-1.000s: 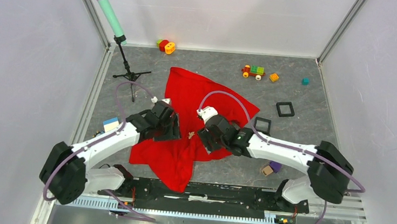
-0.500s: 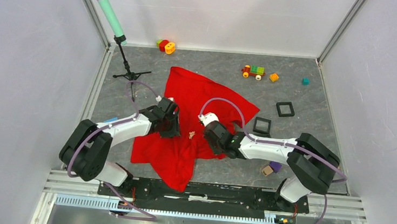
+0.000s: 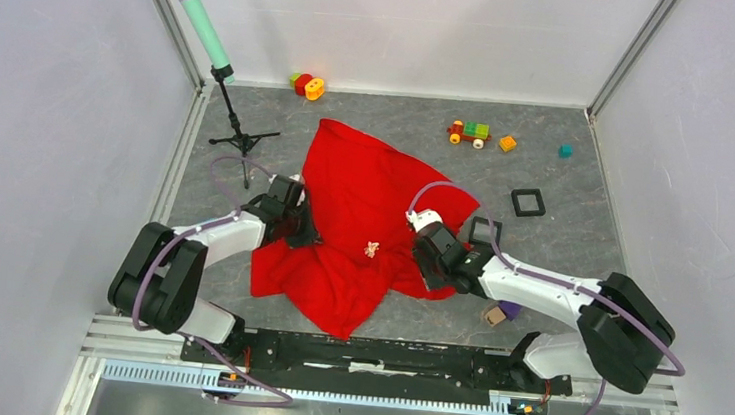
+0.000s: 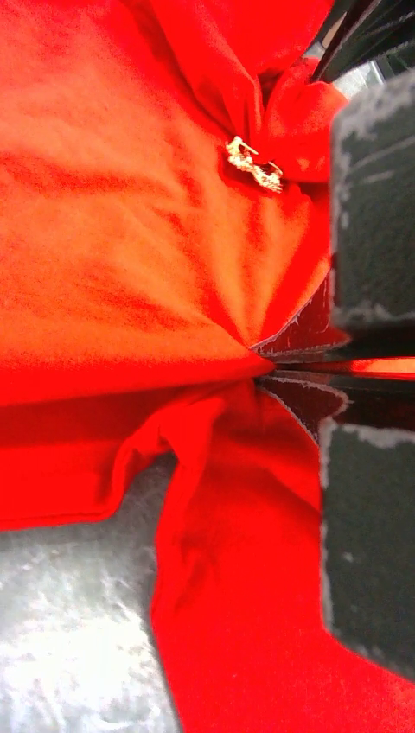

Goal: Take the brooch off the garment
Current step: Remove the brooch from the clothes.

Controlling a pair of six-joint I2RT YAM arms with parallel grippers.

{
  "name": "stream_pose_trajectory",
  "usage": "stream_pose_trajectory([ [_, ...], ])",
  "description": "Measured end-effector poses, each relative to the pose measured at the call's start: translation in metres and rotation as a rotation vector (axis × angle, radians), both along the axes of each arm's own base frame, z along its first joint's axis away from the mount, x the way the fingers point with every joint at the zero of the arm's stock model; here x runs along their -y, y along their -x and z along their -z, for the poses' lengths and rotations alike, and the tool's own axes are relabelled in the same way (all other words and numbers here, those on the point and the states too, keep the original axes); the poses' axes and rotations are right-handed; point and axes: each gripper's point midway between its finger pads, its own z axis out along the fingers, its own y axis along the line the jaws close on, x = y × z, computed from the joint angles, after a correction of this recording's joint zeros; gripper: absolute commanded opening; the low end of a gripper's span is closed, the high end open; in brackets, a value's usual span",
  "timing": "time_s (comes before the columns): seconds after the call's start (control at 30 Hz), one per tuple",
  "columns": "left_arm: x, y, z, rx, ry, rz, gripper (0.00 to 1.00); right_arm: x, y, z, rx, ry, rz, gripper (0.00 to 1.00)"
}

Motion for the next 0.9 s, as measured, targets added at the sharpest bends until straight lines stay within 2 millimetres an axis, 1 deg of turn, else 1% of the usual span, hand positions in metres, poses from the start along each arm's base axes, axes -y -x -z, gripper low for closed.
stream_pose_trajectory([
  [0.03, -0.002, 0.003, 0.0, -0.002, -0.004, -0.001, 0.17, -0.001, 0.002, -0.004, -0.007, -0.002, -0.012, 0.47],
  [0.1, -0.004, 0.01, -0.002, -0.007, -0.006, 0.0, 0.33, -0.005, 0.001, -0.012, -0.009, -0.018, -0.03, 0.47],
  [0.13, -0.005, 0.013, -0.004, -0.003, -0.002, 0.003, 0.38, -0.012, -0.001, -0.021, -0.003, -0.04, -0.041, 0.48],
  [0.23, -0.002, 0.02, -0.017, 0.034, 0.025, 0.019, 0.46, -0.034, -0.012, -0.045, 0.024, -0.11, -0.073, 0.5],
  [0.27, 0.0, 0.021, -0.026, 0.057, 0.036, 0.027, 0.48, -0.044, -0.016, -0.056, 0.036, -0.141, -0.086, 0.5],
  [0.33, 0.006, 0.022, -0.041, 0.104, 0.058, 0.048, 0.52, -0.06, -0.024, -0.07, 0.057, -0.19, -0.106, 0.5],
  [0.4, 0.009, 0.024, -0.055, 0.137, 0.067, 0.064, 0.54, -0.074, -0.029, -0.076, 0.065, -0.227, -0.126, 0.51],
  [0.43, 0.01, 0.024, -0.058, 0.145, 0.069, 0.069, 0.54, -0.081, -0.031, -0.077, 0.065, -0.241, -0.136, 0.51],
  [0.5, 0.012, 0.023, -0.063, 0.156, 0.074, 0.08, 0.56, -0.094, -0.033, -0.073, 0.052, -0.254, -0.156, 0.53],
  [0.57, 0.014, 0.024, -0.064, 0.156, 0.078, 0.093, 0.58, -0.104, -0.032, -0.064, 0.027, -0.257, -0.179, 0.53],
  [0.67, 0.022, 0.026, -0.067, 0.161, 0.118, 0.126, 0.59, -0.111, -0.029, -0.046, -0.015, -0.235, -0.195, 0.53],
  [0.77, 0.03, 0.027, -0.071, 0.171, 0.162, 0.164, 0.61, -0.118, -0.027, -0.03, -0.047, -0.219, -0.211, 0.51],
  [0.83, 0.036, 0.028, -0.072, 0.177, 0.183, 0.194, 0.62, -0.119, -0.025, -0.021, -0.066, -0.207, -0.22, 0.44],
  [0.9, 0.041, 0.028, -0.071, 0.17, 0.201, 0.218, 0.61, -0.119, -0.024, -0.016, -0.075, -0.197, -0.228, 0.27],
])
